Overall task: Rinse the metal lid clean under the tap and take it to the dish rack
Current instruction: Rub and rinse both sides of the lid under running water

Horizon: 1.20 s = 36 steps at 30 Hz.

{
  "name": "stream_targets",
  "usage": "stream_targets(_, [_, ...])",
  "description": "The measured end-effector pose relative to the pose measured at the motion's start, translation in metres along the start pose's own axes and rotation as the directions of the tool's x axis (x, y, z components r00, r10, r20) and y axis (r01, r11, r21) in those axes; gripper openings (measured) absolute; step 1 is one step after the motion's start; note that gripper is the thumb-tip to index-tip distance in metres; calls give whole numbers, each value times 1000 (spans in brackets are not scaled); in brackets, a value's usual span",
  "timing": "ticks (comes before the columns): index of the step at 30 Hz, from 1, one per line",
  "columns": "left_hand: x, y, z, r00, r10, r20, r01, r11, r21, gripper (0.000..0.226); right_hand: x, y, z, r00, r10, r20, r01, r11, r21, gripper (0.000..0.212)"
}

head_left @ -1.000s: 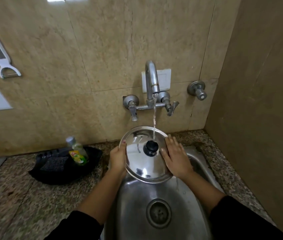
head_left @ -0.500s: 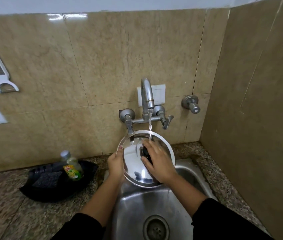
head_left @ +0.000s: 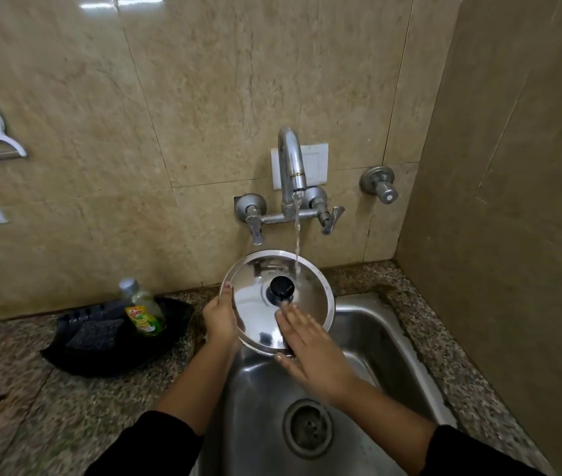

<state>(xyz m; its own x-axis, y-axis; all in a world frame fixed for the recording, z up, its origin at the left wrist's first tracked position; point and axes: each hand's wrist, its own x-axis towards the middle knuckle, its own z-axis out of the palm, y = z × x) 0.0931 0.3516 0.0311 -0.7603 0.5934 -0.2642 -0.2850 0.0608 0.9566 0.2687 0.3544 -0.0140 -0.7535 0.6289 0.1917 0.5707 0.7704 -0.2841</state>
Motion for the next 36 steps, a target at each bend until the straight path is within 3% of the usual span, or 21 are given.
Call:
stream_targets(3, [-3,-3,-4,1000,25,9,-25,1000,18,34,-6,23,-6,994,-89,59,91,995,-26,62])
stream_targets(6, [-2,-6,-8,998,40,49,-42,998,48,32,2,49,-17,984,176,-23,-176,984,33,71])
stream_targets(7, [-2,-7,-7,996,51,77,-56,996,64,31,11,54,-21,965,256,-54,-251,964,91,74])
stream_targets(9, [-6,-7,-2,989,61,132,-71,995,75,30,29,54,-27,933,351,-84,-316,906,282,59])
stream_targets(13, [-13,-1,14,996,28,80,-37,994,107,37,48,43,-36,870,477,-121,-297,706,643,42])
stream_targets(18, [-1,7,21,1000,-27,-6,27,1000,-7,36,43,41,-36,857,513,-58,-311,603,734,41])
stream_targets(24, [14,11,21,999,-34,-29,33,999,-15,34,39,38,-34,867,495,-57,-312,628,713,41])
stream_targets(29, [6,12,37,997,-50,51,52,998,-42,31,37,42,-36,809,567,-154,-348,674,652,40])
stream_targets(36, [-6,0,44,976,-9,216,-8,997,76,36,25,51,-33,758,537,-369,-312,797,517,39])
